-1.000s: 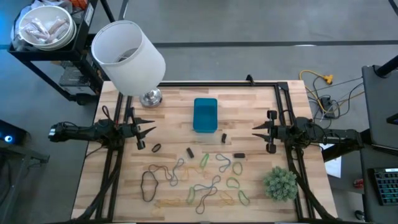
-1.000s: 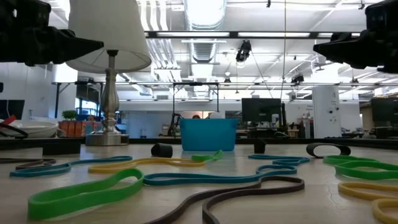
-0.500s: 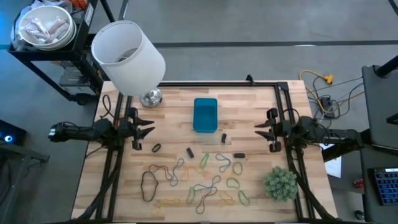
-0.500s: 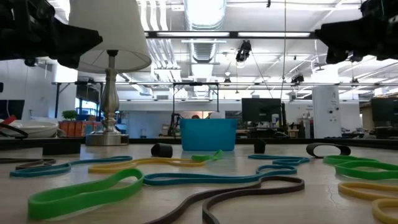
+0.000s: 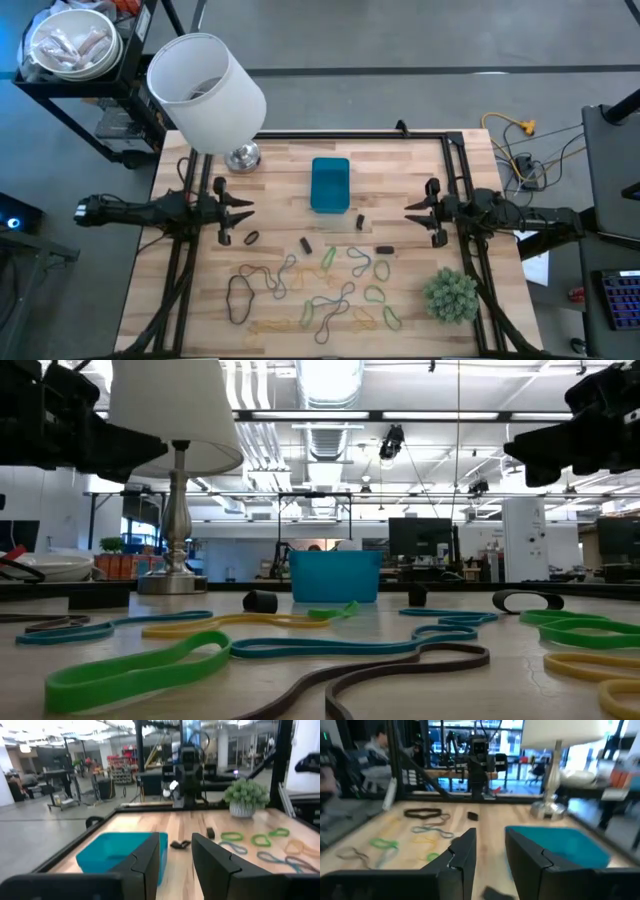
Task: Pick and place rubber bands into bin
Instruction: Put the black rubber band into the blue bin
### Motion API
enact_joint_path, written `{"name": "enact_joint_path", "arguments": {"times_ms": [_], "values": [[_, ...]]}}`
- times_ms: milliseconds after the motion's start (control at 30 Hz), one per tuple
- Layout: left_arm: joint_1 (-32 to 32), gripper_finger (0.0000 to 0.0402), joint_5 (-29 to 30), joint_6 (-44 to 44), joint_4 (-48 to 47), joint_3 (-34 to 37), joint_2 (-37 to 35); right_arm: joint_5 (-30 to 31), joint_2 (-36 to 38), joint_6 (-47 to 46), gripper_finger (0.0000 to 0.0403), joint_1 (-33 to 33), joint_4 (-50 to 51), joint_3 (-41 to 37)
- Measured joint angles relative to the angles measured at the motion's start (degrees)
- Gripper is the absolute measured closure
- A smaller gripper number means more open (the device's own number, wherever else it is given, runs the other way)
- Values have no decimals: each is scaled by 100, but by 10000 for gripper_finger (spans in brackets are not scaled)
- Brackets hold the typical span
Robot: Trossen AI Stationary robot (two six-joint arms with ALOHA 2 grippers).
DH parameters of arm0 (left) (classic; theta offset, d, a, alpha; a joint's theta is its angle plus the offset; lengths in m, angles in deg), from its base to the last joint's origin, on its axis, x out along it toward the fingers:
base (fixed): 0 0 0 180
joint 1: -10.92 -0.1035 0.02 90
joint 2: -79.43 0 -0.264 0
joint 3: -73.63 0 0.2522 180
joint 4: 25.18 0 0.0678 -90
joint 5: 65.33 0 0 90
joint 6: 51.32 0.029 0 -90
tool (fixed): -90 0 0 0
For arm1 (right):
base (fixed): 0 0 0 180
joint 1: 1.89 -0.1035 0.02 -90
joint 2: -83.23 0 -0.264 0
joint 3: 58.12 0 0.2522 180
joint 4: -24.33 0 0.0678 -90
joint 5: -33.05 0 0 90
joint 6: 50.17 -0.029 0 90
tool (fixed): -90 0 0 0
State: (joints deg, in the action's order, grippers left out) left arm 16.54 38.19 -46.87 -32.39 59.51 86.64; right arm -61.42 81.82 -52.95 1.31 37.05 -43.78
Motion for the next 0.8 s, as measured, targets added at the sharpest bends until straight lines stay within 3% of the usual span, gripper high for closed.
{"name": "enact_joint_path", "arguments": {"times_ms": [67,233,367,533,700,800], "values": [[0,304,-2,-3,10,0,133,0,-96,-146,305,-4,-26,0],[0,304,-2,44,11,0,436,-34,-359,718,305,-16,-913,-2],[-2,304,179,348,110,0,633,-218,-650,-297,305,-36,-1310,2],[-2,304,505,495,156,1,859,-409,-1404,-525,305,-212,-1417,-2],[-2,304,505,820,210,-18,1029,-4,-2264,545,305,-465,-2585,16],[-2,304,506,811,248,-70,1060,-1,-2597,1167,305,-534,-2782,331]]}}
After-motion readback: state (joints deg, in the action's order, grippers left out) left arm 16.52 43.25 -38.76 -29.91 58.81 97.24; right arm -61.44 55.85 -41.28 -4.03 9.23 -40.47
